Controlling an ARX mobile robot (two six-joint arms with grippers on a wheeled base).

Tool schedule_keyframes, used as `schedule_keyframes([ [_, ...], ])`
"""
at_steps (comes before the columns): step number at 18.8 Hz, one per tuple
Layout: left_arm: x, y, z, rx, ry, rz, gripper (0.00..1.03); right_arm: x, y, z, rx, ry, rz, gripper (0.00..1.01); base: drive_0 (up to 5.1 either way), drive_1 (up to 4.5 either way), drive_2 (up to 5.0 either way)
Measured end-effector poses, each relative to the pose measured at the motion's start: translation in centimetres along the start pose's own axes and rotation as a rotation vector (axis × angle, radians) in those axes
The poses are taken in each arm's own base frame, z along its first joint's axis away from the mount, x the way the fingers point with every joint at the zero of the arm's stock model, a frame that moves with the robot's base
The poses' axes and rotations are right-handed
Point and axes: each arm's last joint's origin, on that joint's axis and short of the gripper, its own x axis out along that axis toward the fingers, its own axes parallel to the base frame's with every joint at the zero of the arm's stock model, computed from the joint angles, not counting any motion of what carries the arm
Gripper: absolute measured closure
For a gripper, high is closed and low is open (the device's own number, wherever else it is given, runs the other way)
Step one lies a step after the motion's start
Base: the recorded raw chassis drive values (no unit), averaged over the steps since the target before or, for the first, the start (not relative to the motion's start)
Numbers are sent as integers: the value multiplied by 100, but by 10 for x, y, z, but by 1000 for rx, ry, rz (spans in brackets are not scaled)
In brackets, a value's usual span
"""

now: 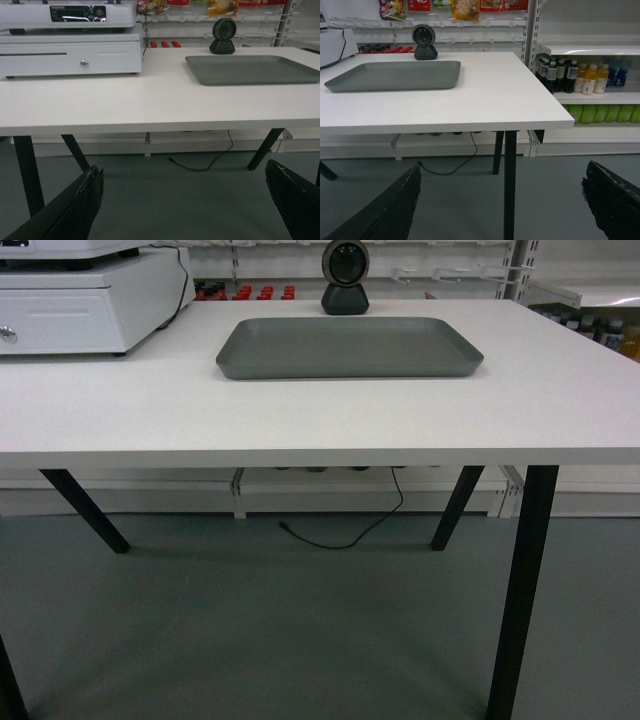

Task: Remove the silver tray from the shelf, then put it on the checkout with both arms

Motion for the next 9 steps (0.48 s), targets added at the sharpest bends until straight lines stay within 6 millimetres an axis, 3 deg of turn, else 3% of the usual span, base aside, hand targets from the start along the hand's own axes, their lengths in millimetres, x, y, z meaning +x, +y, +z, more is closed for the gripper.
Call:
schedule_keyframes([
  [9, 0, 0, 0, 0, 2, 0, 5, 0, 0, 0, 0, 5, 0, 3, 0, 0, 0],
])
